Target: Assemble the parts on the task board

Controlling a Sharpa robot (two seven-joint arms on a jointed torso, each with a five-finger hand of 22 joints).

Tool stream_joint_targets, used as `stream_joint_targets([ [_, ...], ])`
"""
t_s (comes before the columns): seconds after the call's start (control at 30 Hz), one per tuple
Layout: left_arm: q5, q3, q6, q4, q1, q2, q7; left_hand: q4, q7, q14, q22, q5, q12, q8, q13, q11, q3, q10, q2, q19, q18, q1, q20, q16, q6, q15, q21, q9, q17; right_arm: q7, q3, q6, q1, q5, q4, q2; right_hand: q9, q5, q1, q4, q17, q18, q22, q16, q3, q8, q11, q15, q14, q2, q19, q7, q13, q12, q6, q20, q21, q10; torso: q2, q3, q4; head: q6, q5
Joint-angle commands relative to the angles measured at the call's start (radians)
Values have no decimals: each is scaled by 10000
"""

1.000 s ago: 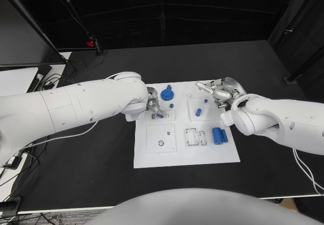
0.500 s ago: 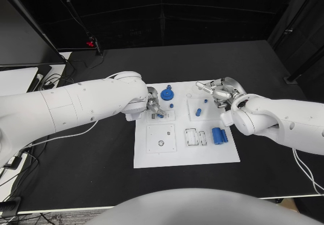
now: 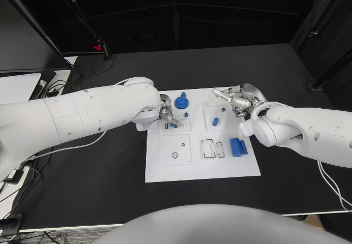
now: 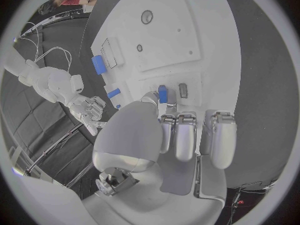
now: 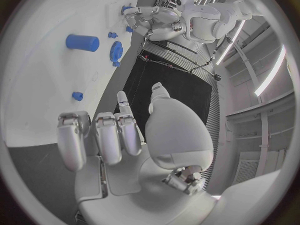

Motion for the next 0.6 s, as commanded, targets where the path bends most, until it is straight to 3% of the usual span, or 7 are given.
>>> stream_joint_targets([
  [0.03, -226, -37, 449, 31, -50, -19, -127, -340, -36, 1050, 2634, -46, -54, -51, 2608, 49, 286, 1099, -128, 1042, -63, -344, 41, 8, -93, 43, 31, -48, 2628, 84, 4, 38, 12, 3, 17, 5, 15, 16, 11, 0, 2634, -62, 2620, 25, -66, 58, 57, 28, 1021, 74, 1012, -5, 2633, 25, -83, 45, -1, 1060, -4, 1, 3, 0, -6],
  [0.33, -299, -37, 472, 37, -53, -46, -103, -339, 12, 1050, 2634, -126, -54, -170, 2608, 91, -95, 1099, -320, 1042, -63, -1279, 88, 8, -135, 92, 31, -204, 2628, 88, 4, 46, 12, 3, 15, 6, 15, 16, 11, 0, 2634, -62, 2620, 25, -66, 58, 57, 28, 1021, 74, 1012, -5, 2633, 25, -83, 45, -1, 1060, -1, 0, -3, 0, -3],
  [0.6, -306, -37, 303, 47, -57, -48, -145, -335, 174, 1050, 2634, -874, -54, -228, 2608, 237, -975, 1099, -406, 1042, -63, -2715, 177, 8, -412, 215, 31, -329, 2628, 86, 4, 58, 12, 3, 16, 7, 19, 20, -3, 2, 2634, -65, 2625, 25, -88, 83, 58, 29, 1021, 91, 1021, -4, 2633, 25, -99, 46, 9, 1060, 0, -4, 1, 0, -10],
])
